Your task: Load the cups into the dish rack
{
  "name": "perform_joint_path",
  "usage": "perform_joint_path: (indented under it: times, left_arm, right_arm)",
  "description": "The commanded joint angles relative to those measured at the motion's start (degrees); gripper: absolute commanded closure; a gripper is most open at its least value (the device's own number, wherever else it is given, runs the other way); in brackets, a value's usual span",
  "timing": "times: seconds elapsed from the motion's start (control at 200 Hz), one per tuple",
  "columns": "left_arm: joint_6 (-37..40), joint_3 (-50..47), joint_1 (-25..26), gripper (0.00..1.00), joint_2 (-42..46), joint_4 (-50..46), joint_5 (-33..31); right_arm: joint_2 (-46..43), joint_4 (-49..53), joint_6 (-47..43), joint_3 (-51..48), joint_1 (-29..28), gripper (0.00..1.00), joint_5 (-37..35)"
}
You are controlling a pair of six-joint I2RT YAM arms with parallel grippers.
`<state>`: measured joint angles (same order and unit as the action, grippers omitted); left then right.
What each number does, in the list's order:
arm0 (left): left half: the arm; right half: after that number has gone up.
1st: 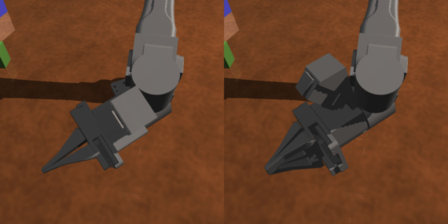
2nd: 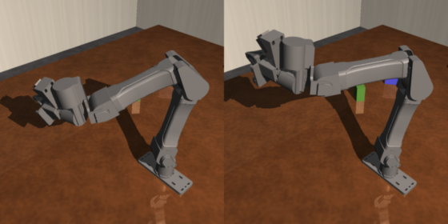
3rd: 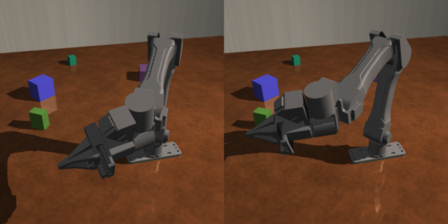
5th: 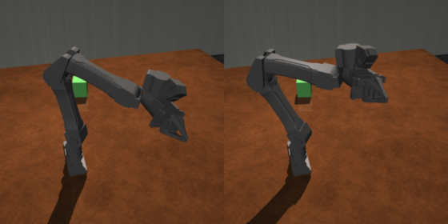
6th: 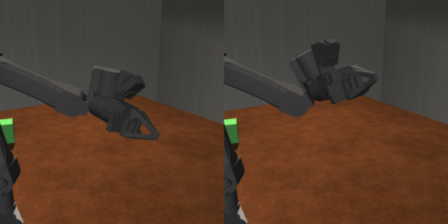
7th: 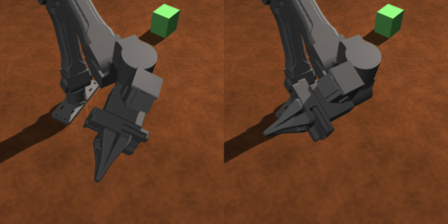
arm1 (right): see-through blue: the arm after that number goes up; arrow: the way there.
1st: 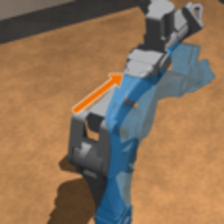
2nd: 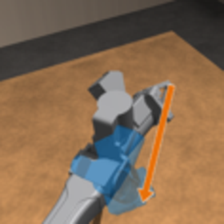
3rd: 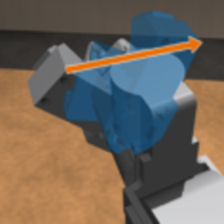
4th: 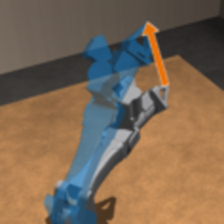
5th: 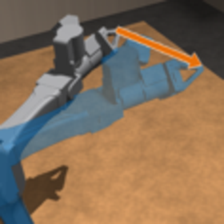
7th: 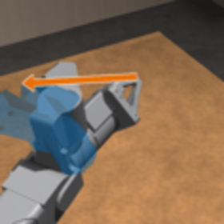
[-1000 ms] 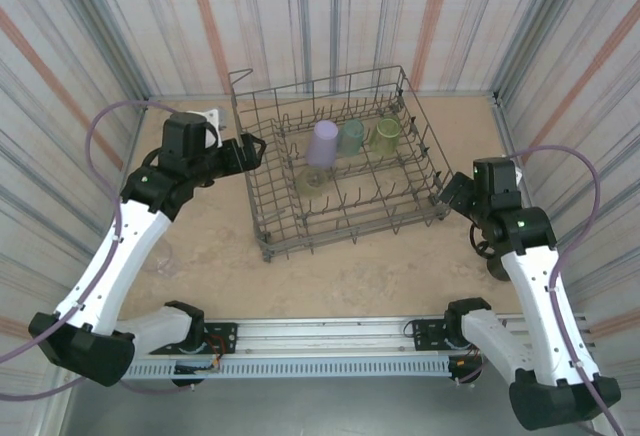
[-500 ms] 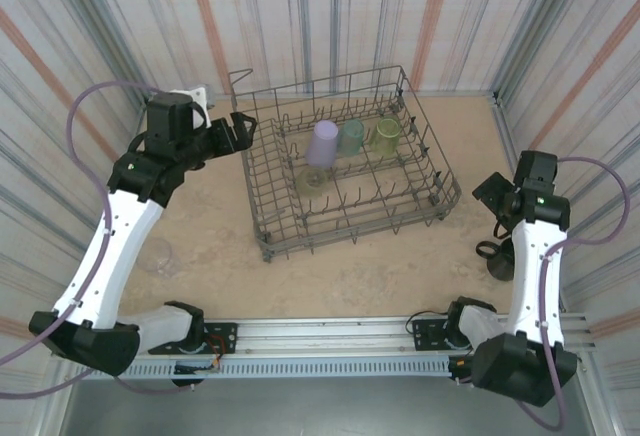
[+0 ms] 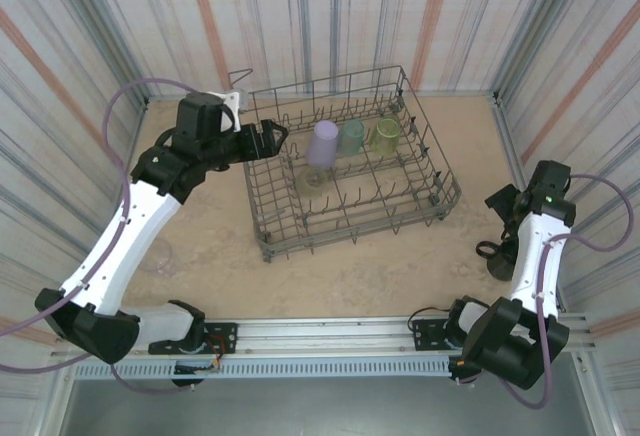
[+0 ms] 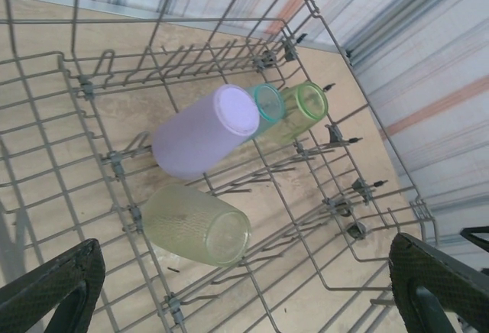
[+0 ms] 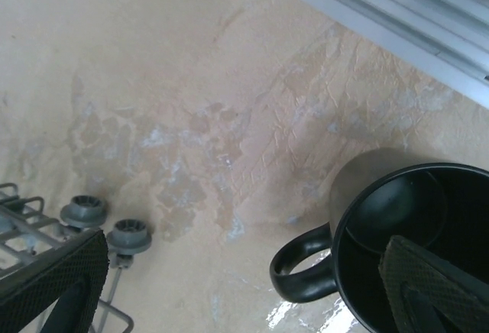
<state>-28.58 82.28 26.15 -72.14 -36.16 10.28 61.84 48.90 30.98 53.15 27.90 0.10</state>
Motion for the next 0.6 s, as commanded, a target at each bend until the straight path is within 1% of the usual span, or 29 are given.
perform_joint_path:
  times: [0.0, 0.06, 0.13, 0.346, 0.591]
  left_arm:
    - [-0.78, 1.57, 1.91, 0.01, -0.39, 1.61, 0.52]
    - [-0.65, 1.89, 2.75, 0.01, -0.55, 1.7, 0.48]
    - [-0.6, 2.22, 3.39, 0.01, -0.83, 1.71, 0.44]
    - [-0.84, 2.81, 4.55, 0.01, -0.91, 2.01, 0.35]
    - [-0.89, 2.63, 5.42, 0.01, -0.56, 2.06, 0.2]
  right_arm:
    - [0.46, -3.34, -0.06, -2.04, 0.57, 0.2, -0.02]
    - [0.9, -3.94, 0.72, -2.73, 0.73, 0.22, -0.41]
    - [1.58, -4.26, 0.83, -3.05, 1.0, 0.26, -0.29]
    - [1.62, -3.77, 0.41, -3.81, 1.35, 0.26, -1.39]
    - [0.5, -4.26, 0.71, -7.65, 1.63, 0.27, -2.21]
